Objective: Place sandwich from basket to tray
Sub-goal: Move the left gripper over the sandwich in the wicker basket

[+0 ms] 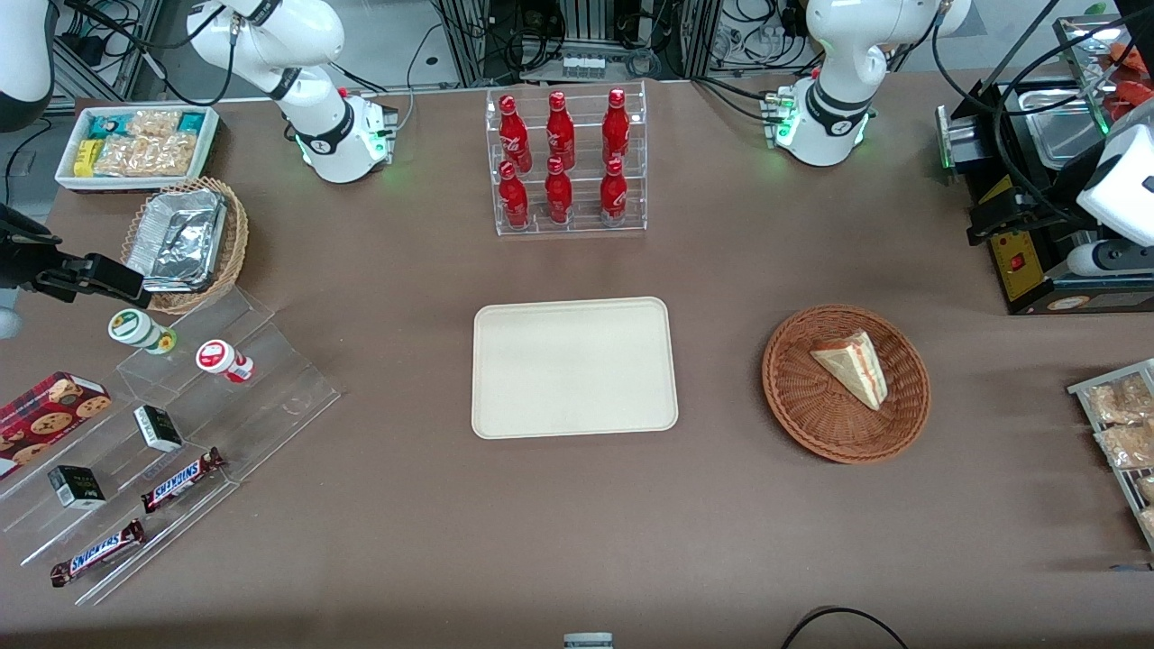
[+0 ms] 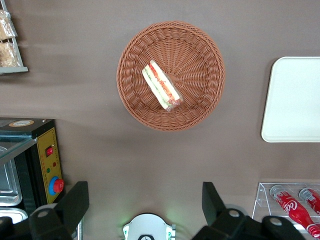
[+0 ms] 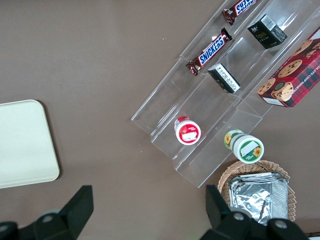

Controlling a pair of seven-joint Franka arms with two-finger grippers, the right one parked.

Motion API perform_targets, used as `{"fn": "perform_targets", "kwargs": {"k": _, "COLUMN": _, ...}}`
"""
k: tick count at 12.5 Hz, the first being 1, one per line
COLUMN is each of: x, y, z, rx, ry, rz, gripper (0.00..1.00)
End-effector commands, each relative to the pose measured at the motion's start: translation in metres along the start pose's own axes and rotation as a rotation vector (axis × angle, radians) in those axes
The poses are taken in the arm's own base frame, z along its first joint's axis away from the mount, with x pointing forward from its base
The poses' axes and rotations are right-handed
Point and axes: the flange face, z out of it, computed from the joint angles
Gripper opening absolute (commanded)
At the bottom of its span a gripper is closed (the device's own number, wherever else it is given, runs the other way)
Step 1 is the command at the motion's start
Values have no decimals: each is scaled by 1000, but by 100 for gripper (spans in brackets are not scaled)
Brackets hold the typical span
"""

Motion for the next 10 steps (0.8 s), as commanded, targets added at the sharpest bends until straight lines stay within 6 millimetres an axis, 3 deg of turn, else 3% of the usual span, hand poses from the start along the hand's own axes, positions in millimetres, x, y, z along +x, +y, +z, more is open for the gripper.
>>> {"fn": "perform_targets", "kwargs": {"k": 1, "x": 1, "y": -2, "z": -2, "rx": 20, "ry": 27, "rz": 17, "gripper": 100}}
{"fn": "perform_targets", "kwargs": {"k": 3, "x": 3, "y": 2, "z": 5, "rx": 26, "ry": 25, "rz": 24, "gripper": 100}}
{"fn": "perform_targets", "kwargs": {"k": 6, "x": 11, "y": 5, "z": 37, "rx": 29, "ry": 29, "rz": 30, "gripper": 100}}
{"fn": "perform_targets", "kwargs": {"k": 10, "x": 26, "y": 7, "z": 105, "rx": 29, "ry": 17, "rz": 34, "gripper": 100}}
